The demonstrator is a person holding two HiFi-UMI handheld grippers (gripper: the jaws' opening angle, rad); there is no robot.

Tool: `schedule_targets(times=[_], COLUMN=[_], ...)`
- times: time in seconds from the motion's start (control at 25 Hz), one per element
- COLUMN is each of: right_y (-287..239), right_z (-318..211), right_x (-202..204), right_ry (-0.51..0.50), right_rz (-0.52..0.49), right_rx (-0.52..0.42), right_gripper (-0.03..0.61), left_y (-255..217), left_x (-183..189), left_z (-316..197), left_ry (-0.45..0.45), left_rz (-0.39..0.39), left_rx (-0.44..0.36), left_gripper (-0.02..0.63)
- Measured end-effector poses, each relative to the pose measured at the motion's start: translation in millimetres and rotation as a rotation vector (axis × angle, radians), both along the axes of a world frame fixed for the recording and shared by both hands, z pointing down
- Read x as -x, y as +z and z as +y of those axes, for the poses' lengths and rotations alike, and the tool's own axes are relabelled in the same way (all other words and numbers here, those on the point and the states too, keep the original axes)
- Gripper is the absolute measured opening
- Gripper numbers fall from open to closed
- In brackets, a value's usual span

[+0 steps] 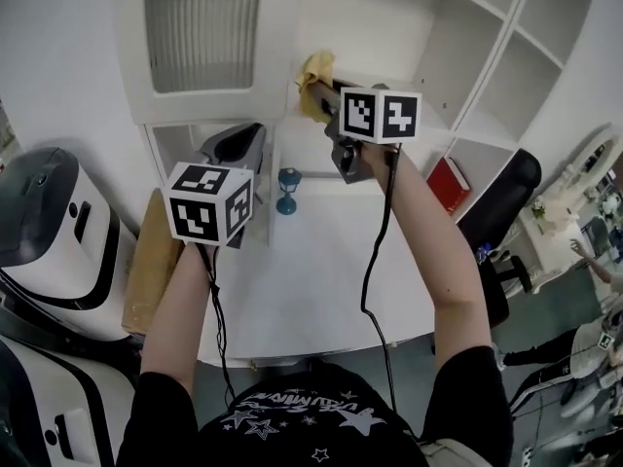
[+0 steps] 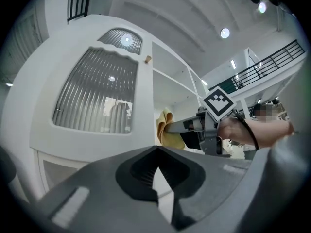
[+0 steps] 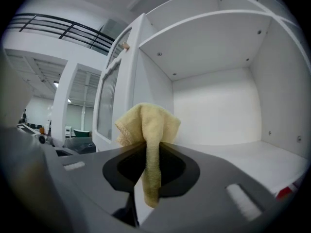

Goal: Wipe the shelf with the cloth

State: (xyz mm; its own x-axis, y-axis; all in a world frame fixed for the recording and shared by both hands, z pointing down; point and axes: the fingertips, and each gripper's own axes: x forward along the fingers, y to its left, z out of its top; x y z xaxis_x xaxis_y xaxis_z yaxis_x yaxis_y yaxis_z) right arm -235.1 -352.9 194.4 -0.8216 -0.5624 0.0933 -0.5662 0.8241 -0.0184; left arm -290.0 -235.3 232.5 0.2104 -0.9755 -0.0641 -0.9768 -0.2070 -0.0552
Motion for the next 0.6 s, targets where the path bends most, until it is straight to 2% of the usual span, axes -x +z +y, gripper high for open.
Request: schedule_targets(times=[0.28,0.6], right_y=[-2.2,-40.5], right_z=[-38.6,-114.2], right_x=[-44.6,-109.2], right_ry=[0.188,0.328], right_rz=[-0.008,0.008], right_rx=[-0.073,-0.122], right_gripper=[0.083,0.083], left_y=[5.9,-37.9], left_x=[-14.8,-68.6], left_z=[-17.2,-68.2], left_ry=[0.069,0.113], left_rz=[-0.006,-0.017], left_rx=[-0.018,-0.056], left_gripper=[0.002,0.002])
